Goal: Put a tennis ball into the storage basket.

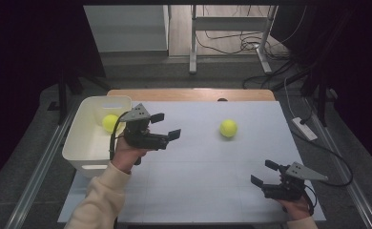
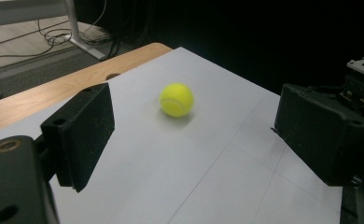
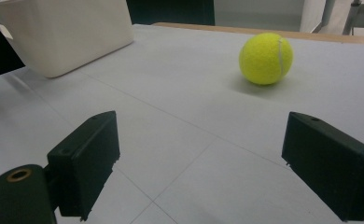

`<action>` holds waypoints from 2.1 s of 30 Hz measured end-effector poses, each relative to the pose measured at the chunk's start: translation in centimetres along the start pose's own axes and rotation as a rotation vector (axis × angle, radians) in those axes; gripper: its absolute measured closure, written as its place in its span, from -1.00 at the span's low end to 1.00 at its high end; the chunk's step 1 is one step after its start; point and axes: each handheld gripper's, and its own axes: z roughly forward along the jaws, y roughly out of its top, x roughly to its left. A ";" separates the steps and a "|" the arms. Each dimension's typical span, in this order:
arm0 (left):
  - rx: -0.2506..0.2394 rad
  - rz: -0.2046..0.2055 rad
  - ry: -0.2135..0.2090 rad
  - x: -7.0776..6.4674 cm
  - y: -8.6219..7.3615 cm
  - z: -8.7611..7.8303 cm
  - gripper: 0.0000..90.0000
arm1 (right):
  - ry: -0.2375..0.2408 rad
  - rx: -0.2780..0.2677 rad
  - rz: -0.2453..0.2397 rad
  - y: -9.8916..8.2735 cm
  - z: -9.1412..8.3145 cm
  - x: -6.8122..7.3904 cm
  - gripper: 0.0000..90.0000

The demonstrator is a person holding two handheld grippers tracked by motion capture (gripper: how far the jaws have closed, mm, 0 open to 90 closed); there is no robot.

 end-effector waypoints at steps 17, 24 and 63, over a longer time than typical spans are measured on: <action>0.029 0.025 -0.031 -1.7 0.5 2.3 -0.71 | 0.009 -0.005 -0.003 0.2 0.1 -0.2 -0.75; 0.048 0.033 -0.031 -2.0 0.6 3.5 -0.71 | 0.012 -0.005 -0.007 0.1 0.1 -0.2 -0.75; 0.169 0.033 -0.020 -0.4 0.3 10.2 -0.71 | 0.029 -0.005 -0.009 0.3 0.7 -0.2 -0.75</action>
